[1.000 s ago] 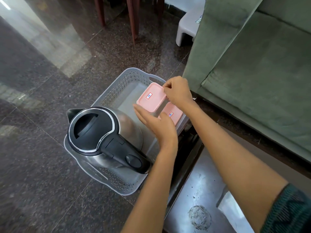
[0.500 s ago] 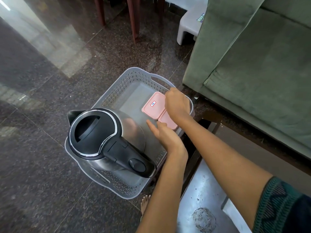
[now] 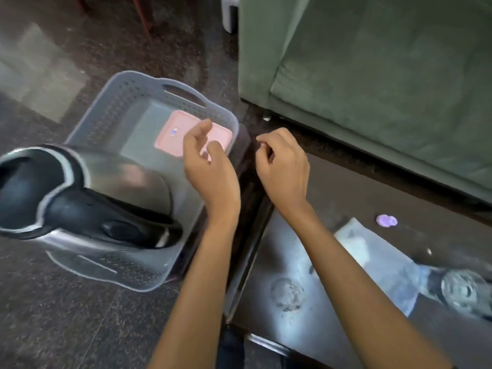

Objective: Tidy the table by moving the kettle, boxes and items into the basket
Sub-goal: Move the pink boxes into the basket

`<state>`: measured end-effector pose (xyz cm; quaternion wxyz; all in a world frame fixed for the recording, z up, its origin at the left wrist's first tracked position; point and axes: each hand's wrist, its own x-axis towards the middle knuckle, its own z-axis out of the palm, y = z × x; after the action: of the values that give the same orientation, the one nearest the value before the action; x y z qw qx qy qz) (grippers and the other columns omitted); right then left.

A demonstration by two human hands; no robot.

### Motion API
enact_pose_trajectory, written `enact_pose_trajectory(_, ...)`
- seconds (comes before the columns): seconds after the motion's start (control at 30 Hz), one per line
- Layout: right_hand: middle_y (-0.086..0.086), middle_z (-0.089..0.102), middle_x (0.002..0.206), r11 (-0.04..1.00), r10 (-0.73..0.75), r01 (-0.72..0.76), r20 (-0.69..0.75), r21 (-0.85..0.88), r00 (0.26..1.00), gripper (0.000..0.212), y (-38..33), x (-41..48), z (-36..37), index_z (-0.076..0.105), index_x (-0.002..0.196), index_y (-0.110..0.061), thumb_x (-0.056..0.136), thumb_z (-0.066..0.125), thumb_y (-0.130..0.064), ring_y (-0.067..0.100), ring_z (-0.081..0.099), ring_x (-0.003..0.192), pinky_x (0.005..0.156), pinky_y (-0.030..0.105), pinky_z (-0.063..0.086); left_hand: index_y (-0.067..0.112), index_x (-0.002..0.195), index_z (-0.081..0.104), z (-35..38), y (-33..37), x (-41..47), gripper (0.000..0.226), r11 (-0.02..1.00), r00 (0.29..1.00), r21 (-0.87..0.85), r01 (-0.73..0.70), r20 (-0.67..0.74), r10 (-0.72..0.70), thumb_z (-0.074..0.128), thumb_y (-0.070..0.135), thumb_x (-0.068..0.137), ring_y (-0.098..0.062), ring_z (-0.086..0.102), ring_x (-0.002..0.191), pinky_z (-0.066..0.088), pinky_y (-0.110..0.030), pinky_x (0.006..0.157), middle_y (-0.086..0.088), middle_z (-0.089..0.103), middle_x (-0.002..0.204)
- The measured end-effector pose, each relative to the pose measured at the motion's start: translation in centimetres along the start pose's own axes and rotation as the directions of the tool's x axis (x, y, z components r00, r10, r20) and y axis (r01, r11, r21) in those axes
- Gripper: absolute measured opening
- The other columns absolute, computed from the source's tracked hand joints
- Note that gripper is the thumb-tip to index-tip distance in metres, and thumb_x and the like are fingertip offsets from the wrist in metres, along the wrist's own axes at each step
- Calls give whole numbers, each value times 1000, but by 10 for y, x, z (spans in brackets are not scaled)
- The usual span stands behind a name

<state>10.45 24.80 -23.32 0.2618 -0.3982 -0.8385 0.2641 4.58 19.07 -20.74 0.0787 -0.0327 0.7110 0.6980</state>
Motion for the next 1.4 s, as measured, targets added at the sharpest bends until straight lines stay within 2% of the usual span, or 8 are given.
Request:
enact_pose_trajectory(0.1, 7, 60, 103, 992, 121, -119, -47, 52, 992, 23, 48, -24, -43, 68, 96, -7, 80, 51, -7, 22, 60, 75, 62, 37, 53, 9, 94, 59, 19, -6, -36, 30, 998, 978, -19, -66, 196, 69, 37, -3, 78, -7, 62, 85, 50, -21, 84, -1, 64, 88)
enact_pose_trajectory(0.27, 12, 59, 100, 967, 252, -255, -163, 2, 954, 28, 132, -77, -127, 68, 96, -3, 77, 48, -5, 27, 58, 88, 73, 42, 52, 16, 94, 60, 57, -38, -133, 30, 986, 858, 163, -27, 509, -61, 39, -3, 86, -12, 64, 88, 49, -21, 80, 1, 67, 92)
enact_pose_trajectory(0.5, 15, 64, 93, 919, 282, -353, -337, -173, 898, 29, 244, -154, -260, 69, 88, -4, 73, 44, -9, 34, 58, 81, 70, 46, 48, 29, 86, 60, 114, -67, -293, 38, 954, 522, 235, -185, 846, -107, 40, -3, 86, -9, 65, 84, 50, -23, 81, 6, 67, 88)
enact_pose_trajectory(0.7, 16, 62, 94, 883, 360, -468, -600, -28, 714, 23, 318, -205, -375, 68, 85, 0, 76, 47, -1, 31, 58, 85, 66, 39, 51, 16, 98, 64, 151, -85, -362, 30, 850, 221, 138, -508, 975, -26, 43, -3, 88, -1, 63, 83, 47, -11, 78, 3, 68, 92)
enact_pose_trajectory(0.87, 18, 63, 99, 729, 557, -683, -534, -52, 636, 27, 401, -220, -409, 70, 89, -3, 73, 48, -1, 37, 57, 89, 75, 34, 42, 16, 97, 65, 169, -90, -377, 31, 774, 193, 139, -617, 981, -23, 42, -2, 88, 6, 61, 82, 47, -8, 76, 8, 67, 90)
enact_pose_trajectory(1.0, 11, 55, 127, 654, 698, -727, -203, -208, 686, 44, 451, -219, -393, 63, 116, -10, 74, 55, -20, 36, 46, 116, 93, 37, 38, 19, 95, 64, 179, -97, -389, 32, 760, 193, 149, -633, 981, -32, 43, -2, 88, 0, 63, 84, 51, -19, 81, 10, 67, 89)
enact_pose_trajectory(1.1, 9, 28, 151, 605, 755, -702, -8, -375, 655, 69, 468, -216, -372, 38, 139, -21, 77, 69, -25, 35, 27, 134, 105, 48, 29, 19, 95, 64, 180, -101, -396, 32, 758, 182, 148, -636, 983, -40, 43, -3, 87, -2, 64, 84, 52, -20, 80, 9, 67, 89)
enact_pose_trajectory(1.4, 14, 42, 137, 578, 705, -671, -130, -464, 697, 70, 478, -213, -362, 32, 141, -20, 80, 67, -23, 38, 39, 117, 94, 47, 37, 14, 95, 66, 175, -99, -395, 29, 740, 221, 140, -657, 975, 11, 43, -1, 88, -7, 65, 85, 53, -24, 79, 5, 69, 90)
